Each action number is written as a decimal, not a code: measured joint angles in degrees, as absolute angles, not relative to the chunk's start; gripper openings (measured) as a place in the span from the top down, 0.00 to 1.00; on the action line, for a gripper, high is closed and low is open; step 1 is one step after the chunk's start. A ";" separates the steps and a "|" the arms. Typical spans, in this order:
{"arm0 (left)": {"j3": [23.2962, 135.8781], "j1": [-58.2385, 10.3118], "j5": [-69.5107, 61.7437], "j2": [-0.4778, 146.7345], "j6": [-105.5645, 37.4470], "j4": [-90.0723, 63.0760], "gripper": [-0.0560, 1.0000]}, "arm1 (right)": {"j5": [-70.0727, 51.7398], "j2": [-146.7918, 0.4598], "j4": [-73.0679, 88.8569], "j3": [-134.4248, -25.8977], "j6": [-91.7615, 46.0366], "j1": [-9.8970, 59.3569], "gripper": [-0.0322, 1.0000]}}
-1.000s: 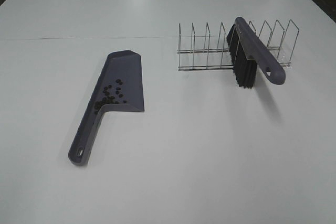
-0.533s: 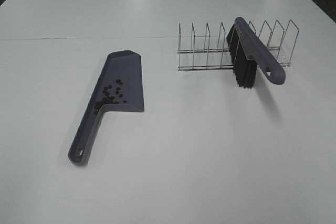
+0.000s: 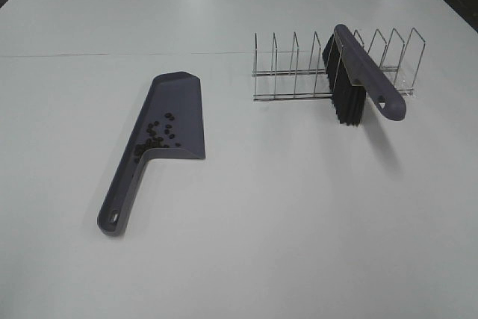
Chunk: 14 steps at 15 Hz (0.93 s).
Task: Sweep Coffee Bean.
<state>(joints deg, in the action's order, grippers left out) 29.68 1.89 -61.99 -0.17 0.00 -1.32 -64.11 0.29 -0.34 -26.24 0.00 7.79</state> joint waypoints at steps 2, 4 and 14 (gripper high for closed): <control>29.68 1.89 -61.99 -0.17 0.00 -1.60 0.28 | -64.11 0.29 -0.34 -26.24 0.00 7.79 0.40; 29.68 1.89 -61.99 -0.17 0.00 -1.66 0.28 | -64.11 0.29 -0.34 -26.24 0.00 7.79 0.40; 29.68 1.89 -61.99 -0.17 0.00 -1.83 0.28 | -64.11 0.29 -0.34 -26.24 0.00 7.79 0.40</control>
<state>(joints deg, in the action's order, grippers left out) 29.68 1.89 -61.99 -0.17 0.00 -1.83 -64.11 0.29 -0.34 -26.24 0.00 7.79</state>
